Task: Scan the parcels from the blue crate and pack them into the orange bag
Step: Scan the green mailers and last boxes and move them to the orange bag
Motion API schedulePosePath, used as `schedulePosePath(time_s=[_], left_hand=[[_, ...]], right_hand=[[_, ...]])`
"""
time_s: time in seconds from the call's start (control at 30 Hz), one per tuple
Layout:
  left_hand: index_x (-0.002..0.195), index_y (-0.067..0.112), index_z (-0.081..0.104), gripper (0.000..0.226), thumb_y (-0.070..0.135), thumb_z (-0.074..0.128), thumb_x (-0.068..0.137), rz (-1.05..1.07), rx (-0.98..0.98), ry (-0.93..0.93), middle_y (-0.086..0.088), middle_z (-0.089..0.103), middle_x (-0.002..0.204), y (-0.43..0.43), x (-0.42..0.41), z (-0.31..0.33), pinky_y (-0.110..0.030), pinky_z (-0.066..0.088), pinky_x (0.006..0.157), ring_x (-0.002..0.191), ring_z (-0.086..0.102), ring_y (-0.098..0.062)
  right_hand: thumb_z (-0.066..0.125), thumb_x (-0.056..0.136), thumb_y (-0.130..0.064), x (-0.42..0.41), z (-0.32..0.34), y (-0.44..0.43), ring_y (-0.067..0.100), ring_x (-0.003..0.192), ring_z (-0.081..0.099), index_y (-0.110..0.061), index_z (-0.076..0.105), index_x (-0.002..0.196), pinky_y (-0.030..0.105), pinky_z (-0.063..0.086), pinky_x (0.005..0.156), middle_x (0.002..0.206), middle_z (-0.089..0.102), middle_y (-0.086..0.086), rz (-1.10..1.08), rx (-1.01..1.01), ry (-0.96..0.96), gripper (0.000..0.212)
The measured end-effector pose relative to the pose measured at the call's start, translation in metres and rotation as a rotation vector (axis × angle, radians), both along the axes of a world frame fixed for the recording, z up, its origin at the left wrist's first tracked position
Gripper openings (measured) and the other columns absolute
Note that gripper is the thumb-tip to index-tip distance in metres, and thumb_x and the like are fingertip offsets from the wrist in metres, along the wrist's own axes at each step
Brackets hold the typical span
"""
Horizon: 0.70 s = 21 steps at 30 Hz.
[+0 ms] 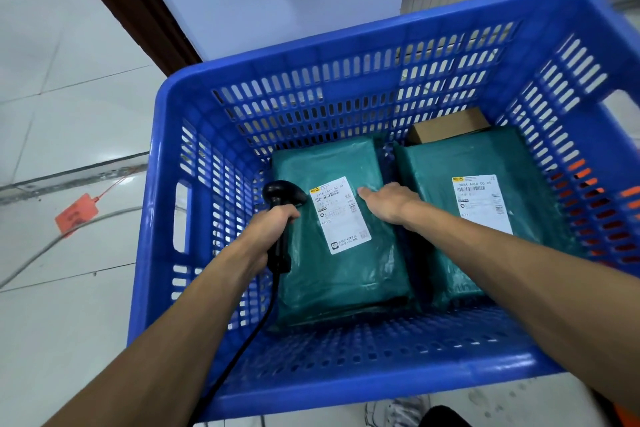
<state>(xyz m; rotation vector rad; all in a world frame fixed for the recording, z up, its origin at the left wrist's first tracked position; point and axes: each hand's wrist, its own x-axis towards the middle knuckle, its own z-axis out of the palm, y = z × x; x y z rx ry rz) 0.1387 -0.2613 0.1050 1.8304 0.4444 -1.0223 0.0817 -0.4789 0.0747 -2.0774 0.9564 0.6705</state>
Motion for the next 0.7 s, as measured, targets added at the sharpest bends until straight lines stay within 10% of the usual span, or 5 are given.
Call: schedulePosePath(time_s=[0.27,0.47,0.57,0.7], left_hand=[[0.068,0.017,0.053,0.022,0.019,0.060,0.088,0.024,-0.004,0.012,-0.002,0.049,0.057,-0.003,0.003,0.006,-0.024,0.040,0.047,0.045,0.048,-0.018],[0.069,0.018,0.051,0.020,0.018,0.060,0.087,0.033,-0.001,-0.006,-0.003,0.046,0.058,-0.010,-0.002,0.014,-0.025,0.041,0.050,0.044,0.045,-0.020],[0.074,0.015,0.054,0.012,0.018,0.061,0.083,0.045,-0.011,-0.033,-0.006,0.047,0.061,-0.014,-0.003,0.020,-0.026,0.042,0.049,0.045,0.045,-0.021],[0.076,0.014,0.055,0.012,0.017,0.061,0.086,0.061,-0.074,-0.054,-0.005,0.048,0.059,-0.018,-0.003,0.033,-0.025,0.042,0.047,0.042,0.047,-0.021]], right_hand=[[0.035,0.101,-0.067,0.014,0.024,-0.008,0.038,0.137,0.049,-0.005,0.037,0.153,0.042,0.040,0.108,0.151,0.050,0.018,0.020,-0.087,-0.148,0.081],[0.043,0.103,-0.061,0.016,0.038,-0.024,0.026,0.147,0.037,-0.014,0.032,0.158,0.038,0.031,0.116,0.162,0.037,0.003,-0.280,0.265,-0.324,0.073],[0.058,0.085,-0.072,0.006,0.038,-0.027,0.026,0.120,0.056,-0.021,0.052,0.130,0.041,0.050,0.095,0.125,0.060,0.000,-0.364,0.261,-0.321,0.069],[0.078,0.063,-0.069,-0.005,0.054,-0.038,0.027,0.096,0.073,-0.011,0.032,0.146,0.042,0.061,0.084,0.116,0.069,0.006,-0.502,0.359,-0.294,0.112]])
